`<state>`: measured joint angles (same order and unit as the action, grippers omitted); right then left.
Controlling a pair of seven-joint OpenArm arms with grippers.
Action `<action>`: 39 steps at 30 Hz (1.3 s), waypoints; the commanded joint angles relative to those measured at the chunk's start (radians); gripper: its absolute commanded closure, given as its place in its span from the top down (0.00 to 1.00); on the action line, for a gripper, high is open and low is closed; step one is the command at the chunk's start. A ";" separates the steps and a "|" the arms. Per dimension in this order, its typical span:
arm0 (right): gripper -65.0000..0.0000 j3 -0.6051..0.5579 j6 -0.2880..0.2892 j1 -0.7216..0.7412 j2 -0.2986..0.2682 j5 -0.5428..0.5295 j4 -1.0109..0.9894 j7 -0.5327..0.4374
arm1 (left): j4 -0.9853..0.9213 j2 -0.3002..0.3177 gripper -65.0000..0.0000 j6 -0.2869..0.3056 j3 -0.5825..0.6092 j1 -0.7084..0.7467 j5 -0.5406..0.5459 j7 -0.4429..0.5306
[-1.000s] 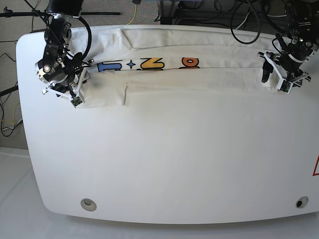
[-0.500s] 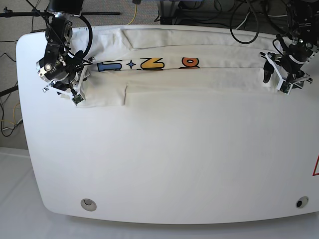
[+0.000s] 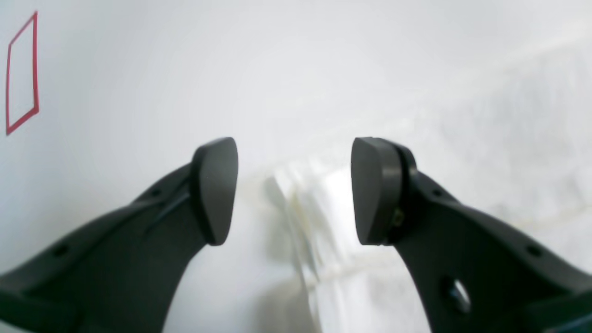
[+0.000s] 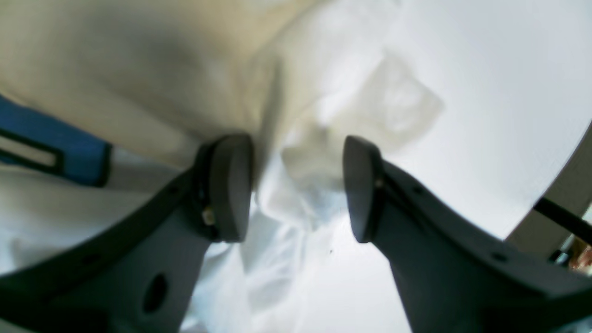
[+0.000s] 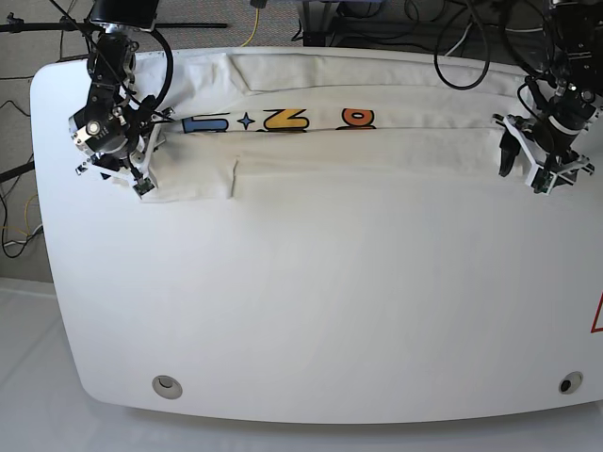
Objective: Fold the T-shirt properly
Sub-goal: 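Open both grippers to release the hem and lift slightly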
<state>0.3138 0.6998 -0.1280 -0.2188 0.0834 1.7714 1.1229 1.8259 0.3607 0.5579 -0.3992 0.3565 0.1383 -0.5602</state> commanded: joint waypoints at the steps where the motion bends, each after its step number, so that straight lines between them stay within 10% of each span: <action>1: 0.49 0.022 -0.002 0.013 -0.016 0.012 0.006 -0.007 | 0.025 -0.004 0.52 -0.004 -0.005 -0.026 0.018 0.020; 6: 0.48 0.041 -0.002 0.012 -0.017 0.004 -0.005 -0.028 | 0.028 -0.037 0.46 0.000 -0.005 -0.040 0.023 0.007; 14: 0.00 0.033 -0.002 0.013 -0.007 -0.153 0.001 -0.063 | 0.030 -0.067 0.19 0.018 -0.008 0.000 0.098 -0.024; 18: 0.00 0.038 -0.002 0.021 -0.005 -0.374 -0.007 -0.036 | 0.038 -0.044 0.30 0.018 -0.010 0.011 0.102 0.005; 26: 0.10 0.049 -0.002 0.029 -0.008 -0.490 -0.031 -0.030 | 0.046 -0.038 0.50 0.018 -0.016 0.022 0.082 0.036; 34: 0.00 0.013 -0.002 0.023 0.025 -0.236 -0.069 -0.052 | 0.016 -0.069 0.09 0.014 -0.024 0.025 0.096 -0.030; 39: 0.00 0.034 -0.002 -0.041 0.048 -0.247 0.067 -0.015 | -0.015 -0.075 0.00 0.008 -0.031 0.065 0.104 -0.007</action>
<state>0.3332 0.6891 -0.1337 -0.1703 -0.1417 1.7374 1.0946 1.8145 0.2749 0.5758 -0.4194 0.4080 0.2272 -0.5938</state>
